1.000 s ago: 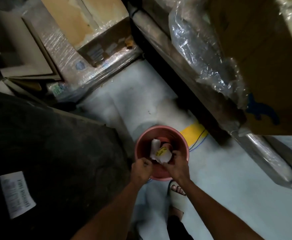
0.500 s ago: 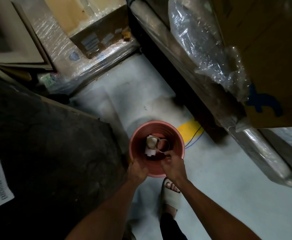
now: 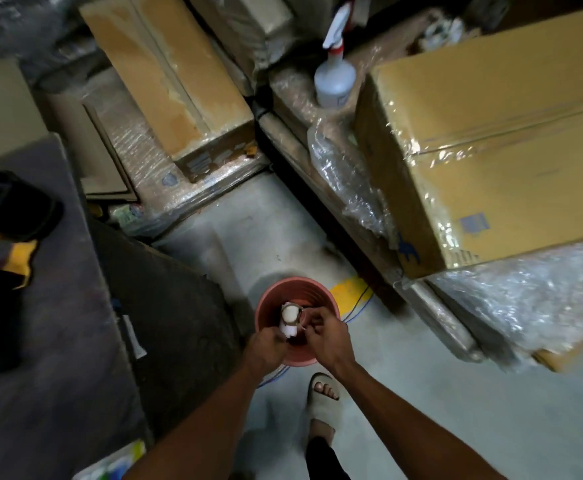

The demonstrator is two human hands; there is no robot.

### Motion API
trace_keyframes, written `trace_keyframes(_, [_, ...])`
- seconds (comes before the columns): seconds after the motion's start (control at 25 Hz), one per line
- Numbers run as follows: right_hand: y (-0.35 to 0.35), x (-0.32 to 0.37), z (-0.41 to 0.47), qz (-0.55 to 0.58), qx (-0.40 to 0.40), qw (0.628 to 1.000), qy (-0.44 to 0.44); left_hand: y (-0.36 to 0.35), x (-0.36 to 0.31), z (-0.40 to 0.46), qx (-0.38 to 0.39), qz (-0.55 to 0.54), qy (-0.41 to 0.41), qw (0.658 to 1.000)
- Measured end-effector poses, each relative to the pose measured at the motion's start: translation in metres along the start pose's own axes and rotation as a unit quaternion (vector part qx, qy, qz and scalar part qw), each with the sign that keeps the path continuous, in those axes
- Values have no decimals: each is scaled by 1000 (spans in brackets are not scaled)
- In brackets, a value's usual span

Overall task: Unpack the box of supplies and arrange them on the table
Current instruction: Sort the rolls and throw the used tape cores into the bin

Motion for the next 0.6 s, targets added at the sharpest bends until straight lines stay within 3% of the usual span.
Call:
trace_keyframes(0.32, [58, 106, -65, 29, -18, 998, 52, 91, -55, -98, -100, -76, -33, 992])
trace_keyframes(0.6, [89, 179, -129, 16, -32, 993, 112, 143, -57, -185, -156, -144, -46, 976])
Point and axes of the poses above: each hand's wrist, its own z-axis towards the middle knuckle, its own y-axis out of the back of the hand, x = y × z, the point moved 5 cm from there along z, towards the middle knuckle, and after that the axes turned 5 degrees about -x, right-handed, at the moved point
